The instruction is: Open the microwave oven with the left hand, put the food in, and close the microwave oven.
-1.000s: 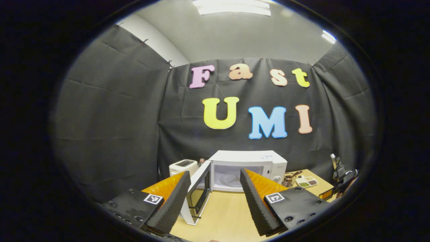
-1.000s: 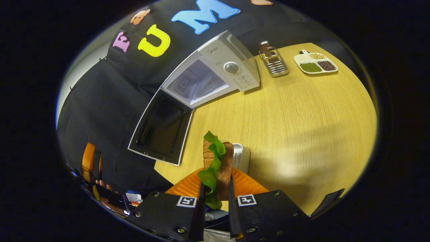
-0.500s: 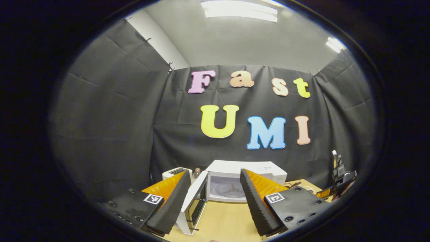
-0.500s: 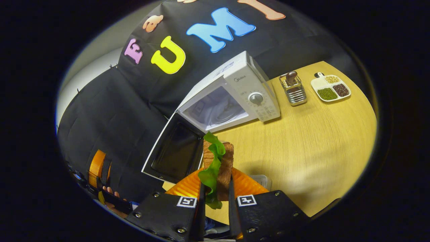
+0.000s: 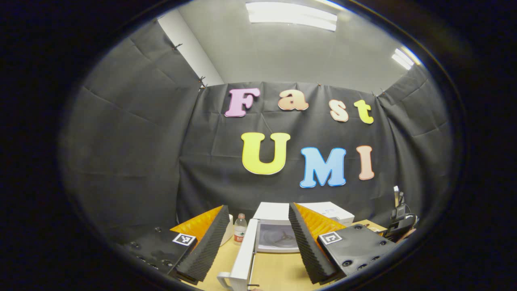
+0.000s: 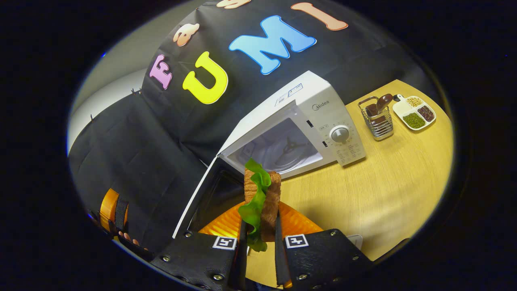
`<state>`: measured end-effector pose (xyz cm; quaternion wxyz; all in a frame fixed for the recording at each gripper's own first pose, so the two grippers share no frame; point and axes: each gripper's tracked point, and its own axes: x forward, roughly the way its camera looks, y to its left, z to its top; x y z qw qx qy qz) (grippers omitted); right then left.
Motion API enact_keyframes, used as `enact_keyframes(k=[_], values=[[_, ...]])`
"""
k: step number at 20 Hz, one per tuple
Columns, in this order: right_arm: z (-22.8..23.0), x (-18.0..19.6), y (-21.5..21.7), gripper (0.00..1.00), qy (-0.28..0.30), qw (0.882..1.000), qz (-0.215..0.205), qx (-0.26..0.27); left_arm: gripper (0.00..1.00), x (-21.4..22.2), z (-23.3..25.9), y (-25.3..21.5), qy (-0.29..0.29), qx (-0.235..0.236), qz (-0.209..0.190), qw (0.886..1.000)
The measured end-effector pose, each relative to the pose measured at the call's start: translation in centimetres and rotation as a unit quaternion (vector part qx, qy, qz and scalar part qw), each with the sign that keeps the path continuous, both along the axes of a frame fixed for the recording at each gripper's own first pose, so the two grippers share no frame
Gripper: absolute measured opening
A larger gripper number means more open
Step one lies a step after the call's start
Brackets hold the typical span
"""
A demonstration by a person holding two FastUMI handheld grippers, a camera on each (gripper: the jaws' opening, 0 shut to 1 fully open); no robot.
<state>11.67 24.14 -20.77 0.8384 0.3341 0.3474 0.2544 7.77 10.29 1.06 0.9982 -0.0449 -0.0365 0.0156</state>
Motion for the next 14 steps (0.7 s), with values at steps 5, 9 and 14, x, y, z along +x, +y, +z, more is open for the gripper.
enact_keyframes(k=[5,9,14], values=[[-1.8,3.1,3.4,0.29,-0.01,0.999,-0.034,-0.011,0.92,0.8,0.0,3.9,-0.006,0.013,0.005,1.0],[-2.9,5.6,6.3,0.29,-0.019,0.998,-0.062,0.007,0.93,1.9,-0.6,7.3,0.001,0.014,0.01,1.0],[-4.6,8.2,8.7,0.29,-0.04,0.994,-0.1,0.011,0.92,3.2,-1.5,11.2,0.013,-0.008,0.017,1.0]])
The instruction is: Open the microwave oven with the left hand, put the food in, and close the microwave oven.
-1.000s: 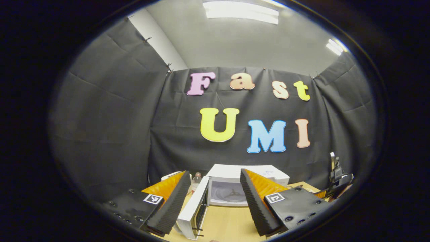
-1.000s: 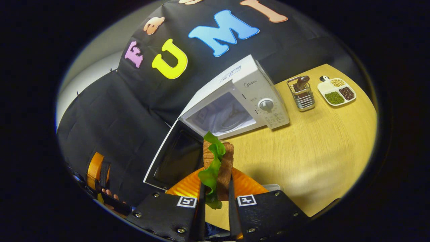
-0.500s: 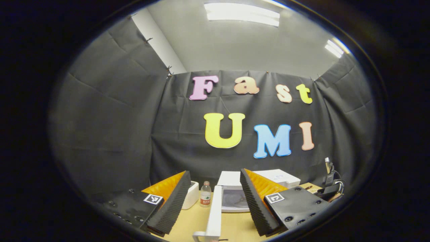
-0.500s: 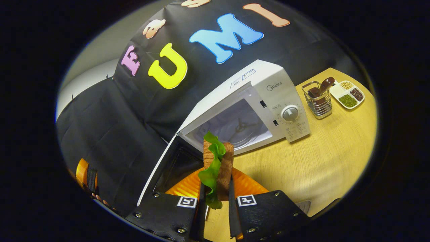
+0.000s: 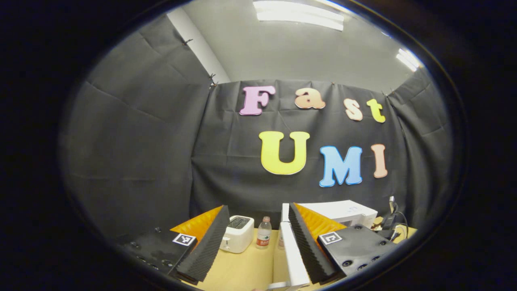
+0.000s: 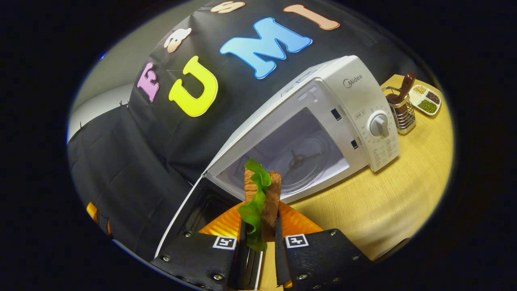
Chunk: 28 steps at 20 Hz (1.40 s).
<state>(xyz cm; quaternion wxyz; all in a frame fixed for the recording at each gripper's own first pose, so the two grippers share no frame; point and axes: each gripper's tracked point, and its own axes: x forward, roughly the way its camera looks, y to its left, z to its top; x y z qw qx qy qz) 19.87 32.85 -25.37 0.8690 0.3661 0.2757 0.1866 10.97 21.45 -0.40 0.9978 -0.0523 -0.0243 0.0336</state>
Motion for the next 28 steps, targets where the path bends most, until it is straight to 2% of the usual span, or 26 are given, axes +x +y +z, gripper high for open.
enact_keyframes(k=[1,3,4,8,11,13,16,18,19,22,26,27,28], values=[[-0.5,0.5,0.3,0.29,-0.001,1.0,-0.007,0.002,0.95,0.3,-0.1,0.8,0.002,-0.003,0.002,1.0],[-1.5,1.6,1.0,0.29,-0.004,1.0,-0.025,0.011,0.92,0.7,-0.4,2.0,0.009,-0.006,0.006,1.0],[-1.7,2.1,1.2,0.29,-0.005,0.999,-0.035,0.019,0.95,0.7,-0.4,2.6,0.01,-0.008,0.008,1.0],[-2.6,5.3,1.9,0.29,-0.012,0.995,-0.085,0.059,0.92,0.9,0.3,4.2,0.007,0.009,0.019,1.0],[-3.9,7.7,2.2,0.29,-0.002,0.989,-0.124,0.078,0.98,1.1,0.0,4.8,0.009,0.022,0.028,0.999],[-4.9,9.0,2.4,0.33,0.008,0.986,-0.143,0.085,0.95,0.8,0.0,5.5,0.016,0.018,0.032,0.999],[-5.7,10.3,2.6,0.33,0.011,0.983,-0.16,0.087,0.97,0.7,-1.1,7.0,0.024,0.021,0.04,0.999],[-6.2,11.1,3.1,0.33,0.014,0.982,-0.167,0.091,0.92,0.8,-1.7,7.6,0.031,0.026,0.046,0.998],[-6.5,11.6,3.4,0.33,0.016,0.981,-0.171,0.094,0.95,0.7,-1.8,7.8,0.032,0.026,0.048,0.998],[-7.5,12.7,3.7,0.33,0.026,0.979,-0.182,0.091,0.92,0.4,-1.8,7.9,0.036,0.03,0.051,0.998],[-8.2,13.6,2.9,0.41,0.038,0.976,-0.198,0.083,0.92,0.0,-1.6,8.0,0.035,0.042,0.054,0.997],[-8.5,13.7,2.6,0.34,0.038,0.977,-0.201,0.065,0.95,0.1,-1.6,7.9,0.035,0.04,0.054,0.997],[-8.7,13.9,2.4,0.49,0.035,0.978,-0.201,0.048,0.95,0.0,-1.7,7.9,0.035,0.037,0.053,0.997]])
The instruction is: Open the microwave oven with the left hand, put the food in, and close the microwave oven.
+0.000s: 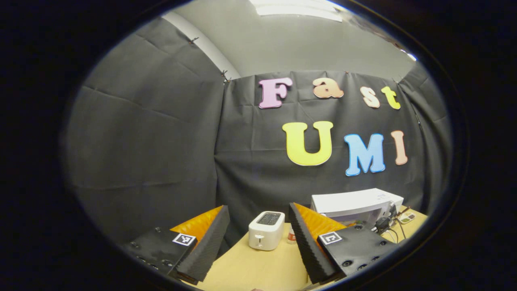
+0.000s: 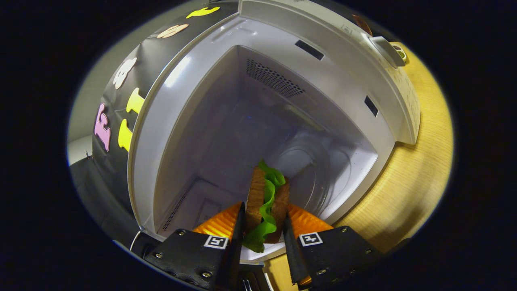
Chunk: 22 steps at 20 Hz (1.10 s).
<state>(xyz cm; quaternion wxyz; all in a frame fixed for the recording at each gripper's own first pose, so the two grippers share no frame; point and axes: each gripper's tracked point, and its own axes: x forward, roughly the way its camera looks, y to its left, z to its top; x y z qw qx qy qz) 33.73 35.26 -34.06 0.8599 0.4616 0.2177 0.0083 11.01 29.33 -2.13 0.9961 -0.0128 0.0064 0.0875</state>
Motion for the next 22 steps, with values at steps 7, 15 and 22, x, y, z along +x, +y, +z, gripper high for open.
enact_keyframes(k=[7,15,22], values=[[-1.2,-0.2,-2.7,0.97,0.033,0.989,0.012,-0.145,0.95,0.3,-0.7,-0.6,0.0,-0.008,-0.006,1.0],[0.5,-1.8,-6.9,0.98,0.013,0.935,0.029,-0.352,0.95,0.3,-1.4,-0.4,-0.006,-0.013,-0.01,1.0],[6.4,-5.0,-7.2,0.98,-0.056,0.921,0.077,-0.378,0.95,0.2,-6.4,-0.3,0.022,0.004,-0.007,1.0]])
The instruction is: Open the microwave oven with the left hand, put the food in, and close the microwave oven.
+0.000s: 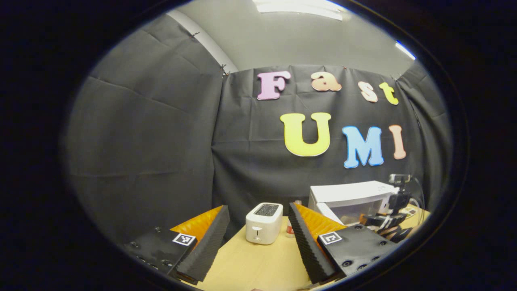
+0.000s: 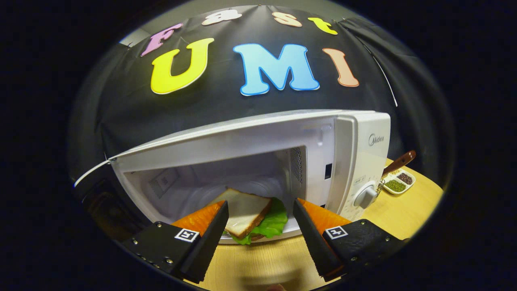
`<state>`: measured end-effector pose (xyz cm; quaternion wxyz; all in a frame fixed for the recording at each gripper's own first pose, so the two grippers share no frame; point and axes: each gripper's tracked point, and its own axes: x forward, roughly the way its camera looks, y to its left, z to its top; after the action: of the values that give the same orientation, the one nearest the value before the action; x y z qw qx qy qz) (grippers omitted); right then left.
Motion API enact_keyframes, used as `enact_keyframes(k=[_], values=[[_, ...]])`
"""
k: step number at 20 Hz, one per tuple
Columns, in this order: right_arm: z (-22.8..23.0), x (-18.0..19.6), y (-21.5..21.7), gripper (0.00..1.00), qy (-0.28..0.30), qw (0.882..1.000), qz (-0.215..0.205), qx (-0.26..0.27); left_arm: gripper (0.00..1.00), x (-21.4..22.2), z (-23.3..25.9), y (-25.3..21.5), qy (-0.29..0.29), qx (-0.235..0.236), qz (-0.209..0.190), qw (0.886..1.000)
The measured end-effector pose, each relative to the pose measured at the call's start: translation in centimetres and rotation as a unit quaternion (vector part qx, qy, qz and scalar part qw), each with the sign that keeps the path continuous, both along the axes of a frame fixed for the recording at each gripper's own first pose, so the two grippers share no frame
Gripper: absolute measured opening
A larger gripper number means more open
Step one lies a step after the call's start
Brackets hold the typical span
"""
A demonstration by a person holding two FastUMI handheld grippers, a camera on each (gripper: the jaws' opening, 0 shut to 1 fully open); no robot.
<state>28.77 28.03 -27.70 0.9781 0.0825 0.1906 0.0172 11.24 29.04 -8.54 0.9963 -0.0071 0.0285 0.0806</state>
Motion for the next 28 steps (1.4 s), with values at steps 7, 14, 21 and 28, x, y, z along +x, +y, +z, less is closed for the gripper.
enact_keyframes(k=[7,14,21,28], values=[[6.9,-4.0,-1.4,0.98,-0.058,0.997,0.049,-0.005,0.96,-0.6,-5.2,0.2,0.036,0.008,0.023,0.999],[11.7,-7.4,-3.6,0.97,-0.11,0.99,0.086,-0.028,0.66,-2.9,-10.1,-2.3,0.083,-0.005,0.026,0.996],[13.8,-9.8,-5.8,0.97,-0.123,0.987,0.097,-0.019,0.15,-3.8,-14.0,-7.5,0.129,-0.028,-0.015,0.991],[13.2,-13.0,-8.2,0.97,-0.112,0.988,0.103,-0.02,0.08,-5.1,-15.4,-12.8,0.153,-0.034,-0.063,0.986]])
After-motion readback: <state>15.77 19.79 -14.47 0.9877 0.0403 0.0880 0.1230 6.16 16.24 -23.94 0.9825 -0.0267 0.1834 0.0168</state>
